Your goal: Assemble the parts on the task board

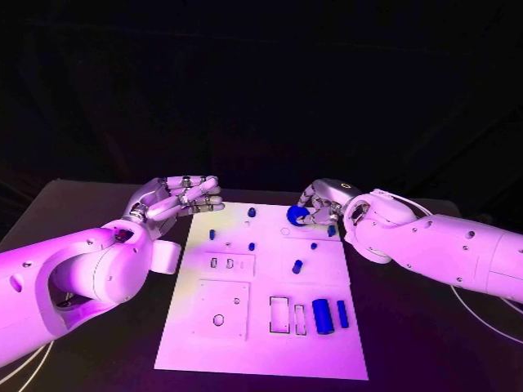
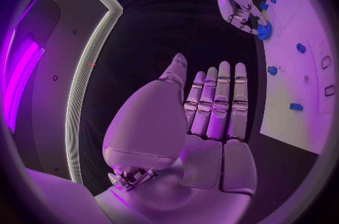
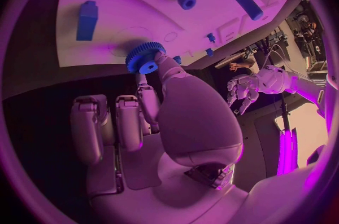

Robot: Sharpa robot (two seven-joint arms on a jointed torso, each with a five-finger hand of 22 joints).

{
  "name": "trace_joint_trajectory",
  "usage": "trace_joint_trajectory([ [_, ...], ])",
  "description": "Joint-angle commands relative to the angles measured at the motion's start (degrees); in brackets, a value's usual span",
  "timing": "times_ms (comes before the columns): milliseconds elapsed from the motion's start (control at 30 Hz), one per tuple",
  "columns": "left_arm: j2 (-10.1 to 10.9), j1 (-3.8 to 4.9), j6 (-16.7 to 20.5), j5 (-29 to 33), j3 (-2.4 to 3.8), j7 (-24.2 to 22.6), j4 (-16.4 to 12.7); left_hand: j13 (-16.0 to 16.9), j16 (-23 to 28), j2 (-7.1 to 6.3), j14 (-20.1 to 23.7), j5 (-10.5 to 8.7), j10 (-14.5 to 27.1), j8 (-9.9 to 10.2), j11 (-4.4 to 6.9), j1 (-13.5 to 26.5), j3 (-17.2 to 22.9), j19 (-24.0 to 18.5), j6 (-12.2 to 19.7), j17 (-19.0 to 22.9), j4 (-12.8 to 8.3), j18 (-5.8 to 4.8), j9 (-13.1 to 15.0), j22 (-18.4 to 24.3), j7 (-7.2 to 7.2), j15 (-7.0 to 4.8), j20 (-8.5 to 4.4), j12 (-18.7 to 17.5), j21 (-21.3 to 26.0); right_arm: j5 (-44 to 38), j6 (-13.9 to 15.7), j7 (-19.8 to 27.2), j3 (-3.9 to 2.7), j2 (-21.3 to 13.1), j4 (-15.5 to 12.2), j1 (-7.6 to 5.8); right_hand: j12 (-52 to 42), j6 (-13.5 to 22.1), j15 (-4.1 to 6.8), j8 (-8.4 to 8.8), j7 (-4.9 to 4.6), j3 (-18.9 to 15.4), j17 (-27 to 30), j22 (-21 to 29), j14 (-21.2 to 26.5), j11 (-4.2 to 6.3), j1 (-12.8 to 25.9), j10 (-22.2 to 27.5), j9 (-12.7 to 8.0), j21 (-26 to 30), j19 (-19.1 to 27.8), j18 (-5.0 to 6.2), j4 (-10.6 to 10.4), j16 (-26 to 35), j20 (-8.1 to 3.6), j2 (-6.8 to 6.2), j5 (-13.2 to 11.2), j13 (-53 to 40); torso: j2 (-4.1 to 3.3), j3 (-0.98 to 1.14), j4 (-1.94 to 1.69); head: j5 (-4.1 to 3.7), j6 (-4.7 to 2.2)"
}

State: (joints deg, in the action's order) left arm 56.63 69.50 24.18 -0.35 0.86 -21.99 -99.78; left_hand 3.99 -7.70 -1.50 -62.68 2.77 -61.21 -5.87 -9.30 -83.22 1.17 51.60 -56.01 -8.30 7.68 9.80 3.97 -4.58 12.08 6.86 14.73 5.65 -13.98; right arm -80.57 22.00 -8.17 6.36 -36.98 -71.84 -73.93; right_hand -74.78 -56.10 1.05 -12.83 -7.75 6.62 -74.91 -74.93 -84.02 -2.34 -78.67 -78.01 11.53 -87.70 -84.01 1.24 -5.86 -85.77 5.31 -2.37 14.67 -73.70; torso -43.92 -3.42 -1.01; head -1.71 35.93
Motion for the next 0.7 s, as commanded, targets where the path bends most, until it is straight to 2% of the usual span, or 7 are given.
trace_joint_trajectory([
  [33, -0.08, 0.08, -0.59, -0.25, 0.05, -0.23, -0.08, -0.05, 0.39, 0.57, 0.25, 0.17, 0.10, 0.20, -0.17, -0.08, 0.00, 0.03, 0.20, -0.06, -0.38, 0.79, -0.07, 0.06, 0.39, 0.30, 0.26, -0.22, 0.29, -2.80, 2.47, -0.34, -0.06, 0.37, -1.78, -0.68, -0.29, -0.86, 0.53, 0.12, 0.65, 0.42, -6.63, -12.76, -4.22, -0.01, -0.24, -0.38, 0.58, -0.40, -4.13, -0.54, 0.12, -0.33, -0.48, 0.00, 0.45, -0.16, 0.02, -0.03, 0.02, 0.17, -0.09],
  [167, -0.15, 0.08, -0.57, -0.25, 0.05, -0.24, -0.07, -0.05, 0.41, 0.60, 0.25, 0.17, 0.11, 0.22, -0.18, -0.09, 0.01, 0.03, 0.21, -0.07, -0.39, 0.79, -0.07, 0.07, 0.40, 0.31, 0.26, -0.24, 0.29, -4.89, 3.04, -1.41, -0.07, 1.93, -2.75, -1.33, -0.58, -0.99, 0.56, 0.15, 0.71, 0.57, -6.76, -13.08, -4.25, 0.03, -0.15, -0.63, 0.61, -0.66, -4.39, -0.63, 0.12, -0.39, -0.51, -0.06, 0.59, -0.47, 0.00, -0.02, -0.07, 0.17, -0.24],
  [367, -0.34, 0.08, -0.54, -0.25, 0.05, -0.21, 0.04, -0.05, 0.41, 0.60, 0.25, 0.17, 0.11, 0.22, -0.18, -0.09, 0.01, 0.03, 0.21, -0.07, -0.39, 0.79, -0.07, 0.07, 0.40, 0.31, 0.26, -0.24, 0.29, -7.08, 3.23, -3.44, -0.04, 5.97, -1.99, -1.69, -0.71, -1.14, 0.63, 0.27, 0.78, 0.88, -6.77, -13.21, -4.25, 0.11, -0.04, -0.77, 0.62, -0.76, -4.48, -0.67, 0.14, -0.40, -0.57, -0.17, 0.97, -0.62, -0.04, -0.06, -0.25, 0.17, -0.29],
  [700, -0.98, 0.08, -0.65, -0.25, 0.05, -0.18, 0.46, -0.05, 0.41, 0.60, 0.25, 0.17, 0.11, 0.22, -0.18, -0.09, 0.01, 0.03, 0.21, -0.07, -0.39, 0.79, -0.07, 0.07, 0.40, 0.31, 0.26, -0.24, 0.29, -8.06, 1.79, -4.49, 0.15, 10.42, 0.40, -0.68, -0.66, -1.13, 0.65, 0.39, 0.77, 1.06, -6.85, -13.19, -4.27, 0.12, 0.05, -0.76, 0.61, -0.74, -4.46, -0.66, 0.12, -0.44, -0.59, -0.19, 1.11, -0.59, -0.07, -0.06, -0.03, 0.34, -0.14],
])
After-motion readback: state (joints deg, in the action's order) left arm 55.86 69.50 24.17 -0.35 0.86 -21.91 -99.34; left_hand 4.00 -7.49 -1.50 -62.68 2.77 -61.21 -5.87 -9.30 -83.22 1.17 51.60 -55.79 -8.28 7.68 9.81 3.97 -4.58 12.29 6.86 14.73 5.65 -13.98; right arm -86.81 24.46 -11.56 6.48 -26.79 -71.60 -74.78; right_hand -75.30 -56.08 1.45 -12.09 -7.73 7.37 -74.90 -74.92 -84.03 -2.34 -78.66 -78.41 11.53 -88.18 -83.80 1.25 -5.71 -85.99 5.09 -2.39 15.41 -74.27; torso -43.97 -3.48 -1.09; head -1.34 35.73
